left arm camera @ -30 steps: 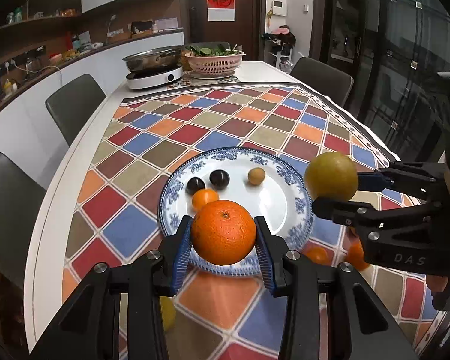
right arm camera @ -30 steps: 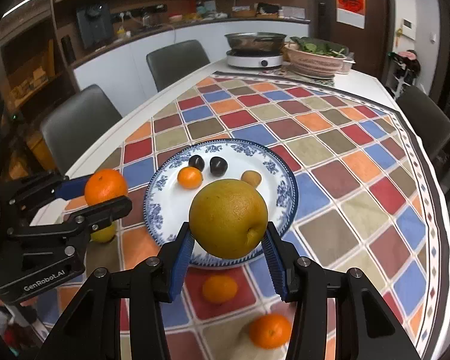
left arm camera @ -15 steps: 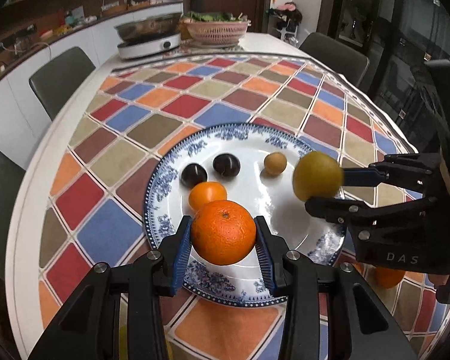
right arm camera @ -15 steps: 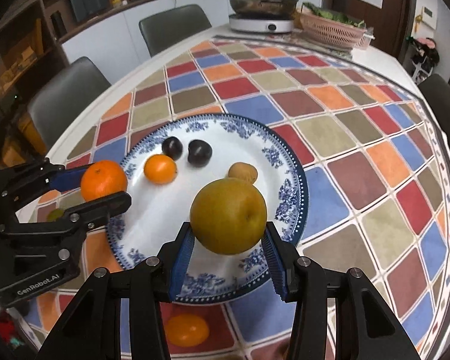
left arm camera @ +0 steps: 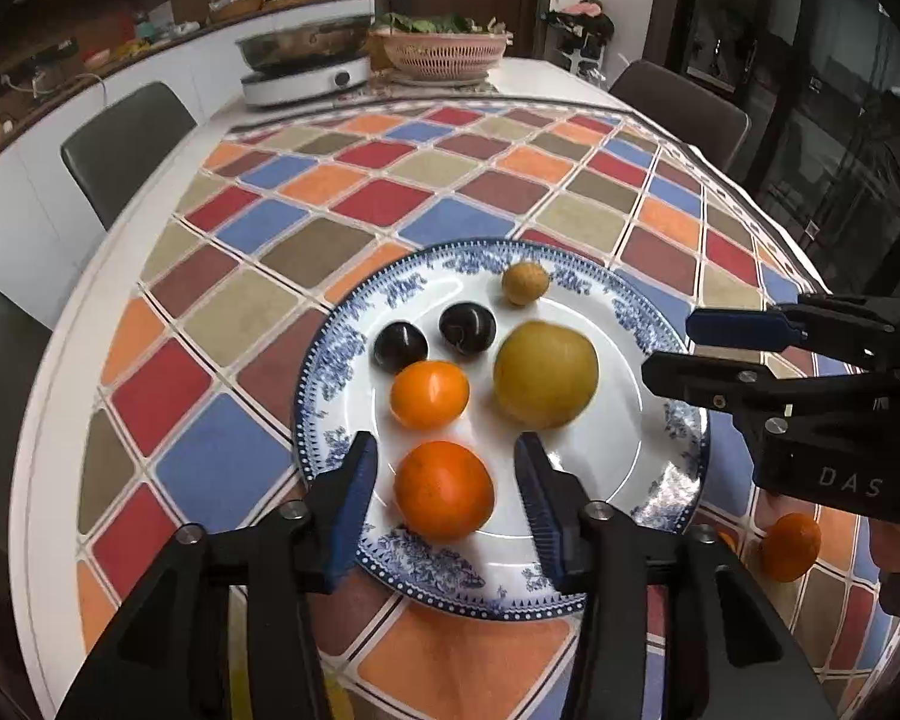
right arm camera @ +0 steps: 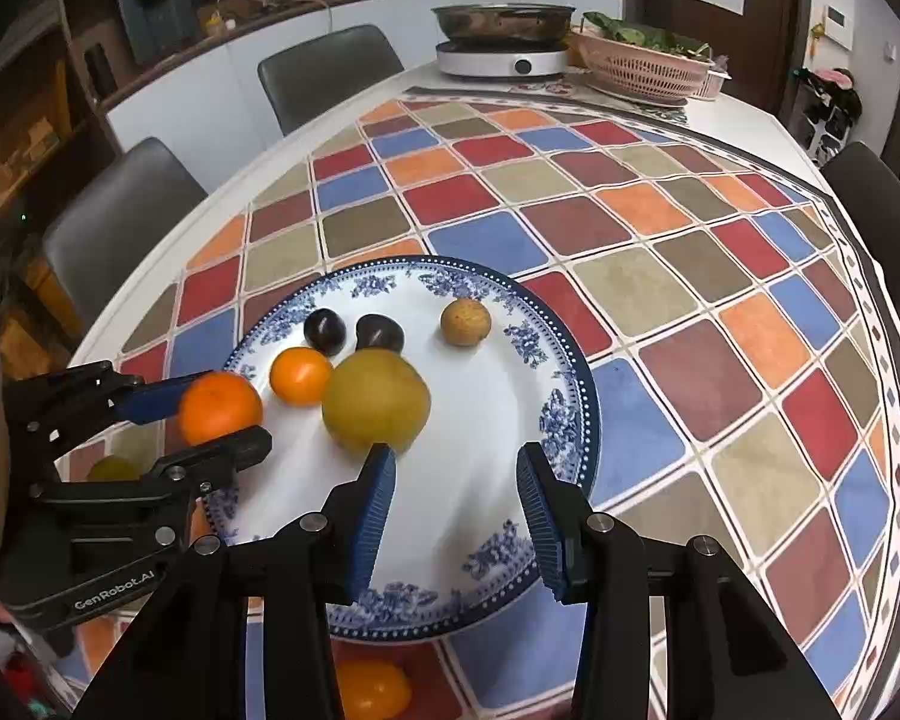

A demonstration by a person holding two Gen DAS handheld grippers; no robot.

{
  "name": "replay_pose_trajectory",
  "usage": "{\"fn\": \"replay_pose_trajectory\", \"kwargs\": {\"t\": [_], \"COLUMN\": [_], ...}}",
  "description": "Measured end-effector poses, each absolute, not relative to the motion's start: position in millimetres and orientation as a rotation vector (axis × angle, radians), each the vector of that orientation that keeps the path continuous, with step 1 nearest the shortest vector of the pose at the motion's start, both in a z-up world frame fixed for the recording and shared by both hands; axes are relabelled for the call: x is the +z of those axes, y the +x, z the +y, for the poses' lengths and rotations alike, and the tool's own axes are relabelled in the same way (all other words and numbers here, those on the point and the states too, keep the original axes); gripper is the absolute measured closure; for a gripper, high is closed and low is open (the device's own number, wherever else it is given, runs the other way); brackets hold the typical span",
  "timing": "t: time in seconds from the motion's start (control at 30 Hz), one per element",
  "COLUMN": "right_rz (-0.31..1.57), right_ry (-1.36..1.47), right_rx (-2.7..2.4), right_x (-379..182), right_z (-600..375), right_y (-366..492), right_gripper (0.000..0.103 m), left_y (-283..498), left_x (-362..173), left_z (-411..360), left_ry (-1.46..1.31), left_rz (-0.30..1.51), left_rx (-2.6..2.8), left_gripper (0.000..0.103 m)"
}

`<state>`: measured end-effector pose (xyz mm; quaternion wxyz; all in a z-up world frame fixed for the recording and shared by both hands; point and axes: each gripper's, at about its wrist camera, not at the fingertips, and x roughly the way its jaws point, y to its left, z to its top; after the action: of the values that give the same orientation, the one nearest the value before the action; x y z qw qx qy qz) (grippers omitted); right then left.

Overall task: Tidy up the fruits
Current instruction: 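Carry the tangerine and pear onto the plate and open both tools, then lift both tools away and move them toward two more tangerines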

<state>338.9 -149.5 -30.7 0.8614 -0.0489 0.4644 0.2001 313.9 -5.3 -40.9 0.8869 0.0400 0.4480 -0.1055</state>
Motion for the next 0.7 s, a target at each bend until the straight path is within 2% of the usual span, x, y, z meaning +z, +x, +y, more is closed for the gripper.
{"fn": "replay_pose_trajectory", "kwargs": {"t": [0.3, 0.4, 0.63, 0.7], "right_rz": [0.912, 0.881, 0.807, 0.79], "right_ry": [-0.083, -0.068, -0.068, -0.074], "right_rx": [0.411, 0.406, 0.371, 0.354], "right_x": [-5.1, 6.6, 29.2, 34.0], "right_z": [-158.3, -163.3, -176.3, -179.5], "right_y": [308.9, 294.4, 262.9, 253.9], "right_gripper": [0.059, 0.053, 0.052, 0.046], "left_y": [278.7, 264.2, 235.4, 225.9], "left_x": [2.5, 15.2, 36.2, 39.6], "left_z": [-7.5, -10.4, -16.7, -18.8], "left_ry": [0.101, 0.102, 0.108, 0.106], "left_rz": [0.816, 0.78, 0.713, 0.7], "left_rx": [-0.213, -0.223, -0.21, -0.213], "left_gripper": [0.044, 0.043, 0.036, 0.036]}}
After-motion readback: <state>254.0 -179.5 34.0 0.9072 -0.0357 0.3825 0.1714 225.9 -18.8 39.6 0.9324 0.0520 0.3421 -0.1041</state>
